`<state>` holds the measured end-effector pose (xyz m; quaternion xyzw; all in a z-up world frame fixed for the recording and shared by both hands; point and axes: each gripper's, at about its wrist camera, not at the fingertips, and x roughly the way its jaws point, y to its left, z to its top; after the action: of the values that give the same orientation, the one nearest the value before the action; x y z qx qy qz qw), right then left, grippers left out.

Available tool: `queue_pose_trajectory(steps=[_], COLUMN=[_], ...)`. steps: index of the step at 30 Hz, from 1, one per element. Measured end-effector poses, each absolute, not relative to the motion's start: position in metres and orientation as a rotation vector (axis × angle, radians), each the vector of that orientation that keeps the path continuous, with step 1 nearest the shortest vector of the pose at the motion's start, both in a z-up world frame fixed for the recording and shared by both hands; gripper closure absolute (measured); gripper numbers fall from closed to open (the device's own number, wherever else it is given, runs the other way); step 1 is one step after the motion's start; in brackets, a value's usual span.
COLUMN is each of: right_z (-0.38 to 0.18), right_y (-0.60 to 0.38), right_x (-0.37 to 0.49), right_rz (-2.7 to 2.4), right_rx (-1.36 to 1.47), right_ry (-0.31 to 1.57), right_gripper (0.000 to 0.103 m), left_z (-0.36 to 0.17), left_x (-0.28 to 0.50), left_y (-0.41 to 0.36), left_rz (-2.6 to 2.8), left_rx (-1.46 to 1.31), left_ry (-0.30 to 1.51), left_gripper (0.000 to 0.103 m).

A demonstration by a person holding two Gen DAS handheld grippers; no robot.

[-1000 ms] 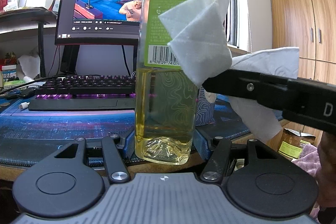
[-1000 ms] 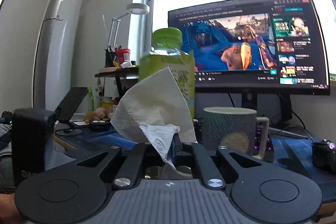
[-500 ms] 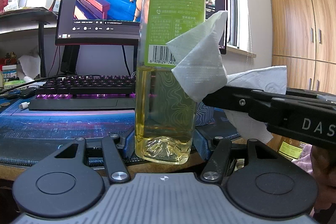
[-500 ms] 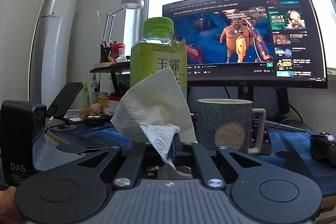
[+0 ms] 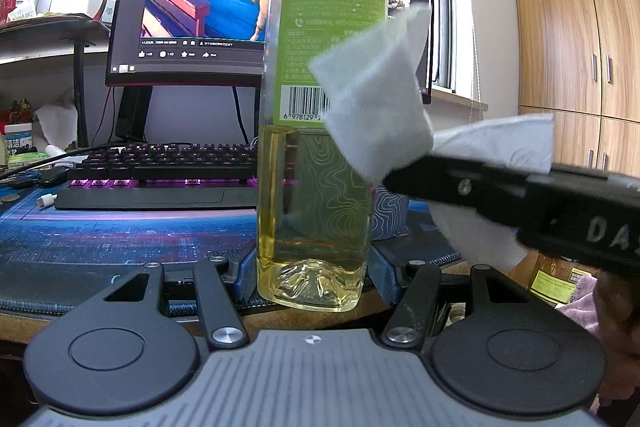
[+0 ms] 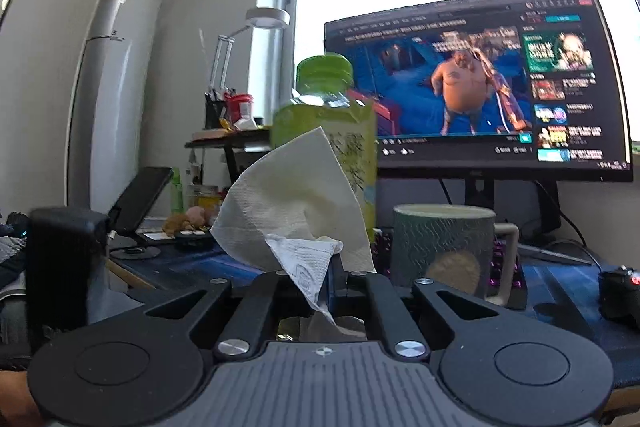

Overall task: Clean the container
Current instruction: 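Rub the tissue against the bottle's barcode label with the right gripper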

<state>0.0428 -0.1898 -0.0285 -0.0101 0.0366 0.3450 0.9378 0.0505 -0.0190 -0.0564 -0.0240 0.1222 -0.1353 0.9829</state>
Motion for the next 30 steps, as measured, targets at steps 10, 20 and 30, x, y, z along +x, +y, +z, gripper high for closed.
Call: queue_pose_trajectory(steps=[10, 20, 30], right_z=[-0.0264, -0.0302, -0.0254], right_y=[-0.1884, -0.1909, -0.1894], right_x=[0.0388, 0.0438, 0.0389], right_rz=[0.705, 0.699, 0.71], right_rx=[-0.034, -0.02, -0.028], right_ry=[0.066, 0.081, 0.061], right_gripper=[0.097, 0.097, 0.097], left_z=[-0.0561, -0.0569, -0.056], left_x=[0.0513, 0.0508, 0.0507], left_y=[-0.0176, -0.0176, -0.0182], left_rz=[-0.272, -0.271, -0.272], left_rx=[-0.049, -0.046, -0.045], left_ry=[0.246, 0.246, 0.248], left_gripper=[0.042, 0.042, 0.042])
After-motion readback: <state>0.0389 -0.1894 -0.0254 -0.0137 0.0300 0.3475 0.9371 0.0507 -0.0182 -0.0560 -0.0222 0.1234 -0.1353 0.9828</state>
